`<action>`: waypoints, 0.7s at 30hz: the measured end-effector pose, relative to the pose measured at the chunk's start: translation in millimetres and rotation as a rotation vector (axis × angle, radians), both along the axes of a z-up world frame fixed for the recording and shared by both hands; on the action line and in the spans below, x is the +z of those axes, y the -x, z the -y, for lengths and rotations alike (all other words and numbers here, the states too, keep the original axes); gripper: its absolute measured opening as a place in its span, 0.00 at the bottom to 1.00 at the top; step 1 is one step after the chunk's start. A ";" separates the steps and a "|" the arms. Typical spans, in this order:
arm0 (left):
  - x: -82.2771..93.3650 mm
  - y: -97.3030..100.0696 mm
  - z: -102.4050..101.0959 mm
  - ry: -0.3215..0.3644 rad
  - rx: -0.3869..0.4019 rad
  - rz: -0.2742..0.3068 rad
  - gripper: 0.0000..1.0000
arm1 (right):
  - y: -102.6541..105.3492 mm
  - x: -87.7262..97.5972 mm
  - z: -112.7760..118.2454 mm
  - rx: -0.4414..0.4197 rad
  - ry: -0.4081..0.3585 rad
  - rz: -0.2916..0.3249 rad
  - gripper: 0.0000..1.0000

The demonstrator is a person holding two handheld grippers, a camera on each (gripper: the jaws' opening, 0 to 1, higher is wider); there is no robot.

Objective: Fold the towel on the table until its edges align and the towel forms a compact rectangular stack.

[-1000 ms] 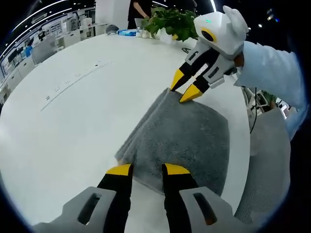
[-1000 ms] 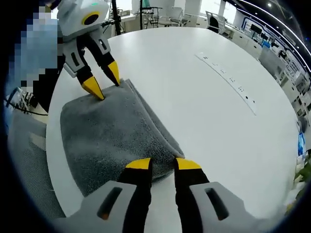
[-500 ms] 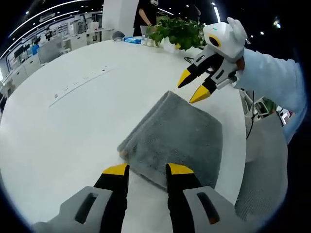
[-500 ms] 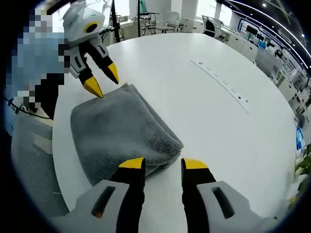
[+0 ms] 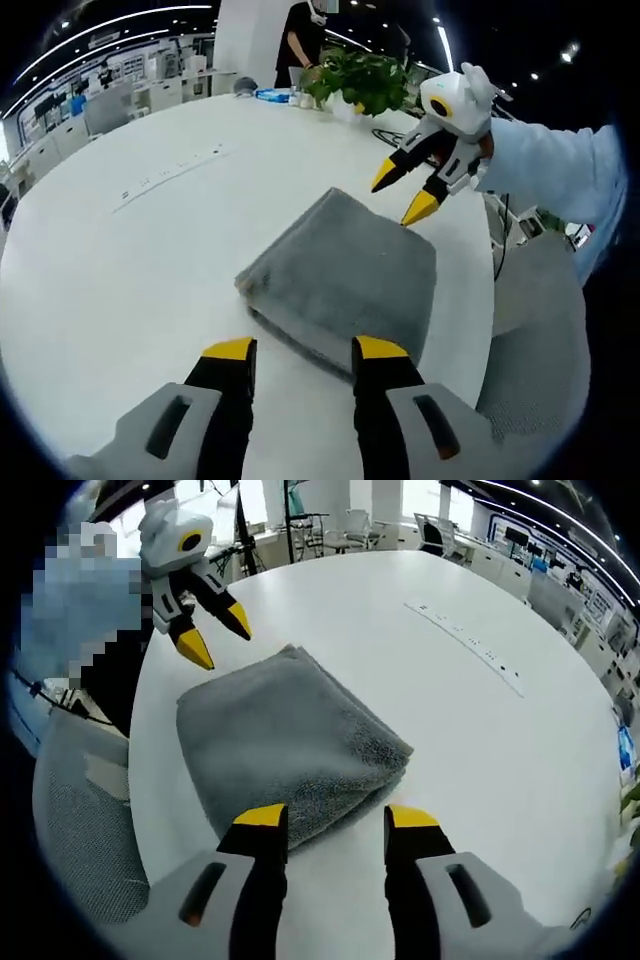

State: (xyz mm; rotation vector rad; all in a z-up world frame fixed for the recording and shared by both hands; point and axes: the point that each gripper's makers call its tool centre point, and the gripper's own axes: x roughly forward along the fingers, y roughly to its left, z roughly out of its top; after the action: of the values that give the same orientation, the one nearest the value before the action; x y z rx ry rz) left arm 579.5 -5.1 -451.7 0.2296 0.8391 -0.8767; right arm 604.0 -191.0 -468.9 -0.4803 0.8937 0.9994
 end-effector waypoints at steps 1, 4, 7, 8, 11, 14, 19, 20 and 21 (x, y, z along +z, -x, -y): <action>2.0 2.0 0.0 0.009 0.001 0.010 0.41 | 1.3 0.3 0.5 -0.002 -0.002 0.002 0.38; 4.8 4.5 0.5 0.029 0.009 0.030 0.42 | 5.5 1.5 1.6 -0.010 -0.013 0.002 0.40; 5.9 11.8 3.7 0.032 0.009 0.054 0.43 | 10.1 2.6 1.7 -0.018 -0.024 0.005 0.41; 5.2 12.1 2.8 0.031 0.008 0.053 0.43 | 11.3 3.1 1.5 -0.022 -0.030 0.005 0.41; 3.6 16.8 4.2 0.036 0.004 0.064 0.43 | 16.4 4.4 1.4 -0.028 -0.044 0.009 0.43; 3.6 25.2 7.4 0.048 0.005 0.072 0.44 | 16.2 8.0 -0.1 -0.047 -0.075 0.022 0.42; -0.2 35.9 9.5 0.058 0.006 0.076 0.45 | 23.7 9.4 -0.7 -0.066 -0.108 0.017 0.44; -1.8 37.2 9.6 0.062 0.007 0.076 0.45 | 24.9 9.7 -0.8 -0.066 -0.112 0.021 0.44; -2.3 41.5 11.5 0.065 0.007 0.075 0.45 | 27.6 10.1 -0.4 -0.070 -0.117 0.021 0.44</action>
State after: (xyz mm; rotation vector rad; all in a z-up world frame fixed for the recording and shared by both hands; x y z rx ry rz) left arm 538.0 -16.7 -454.0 0.2018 0.7404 -0.8822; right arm 576.4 -190.6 -458.8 -0.3573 0.8230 0.9751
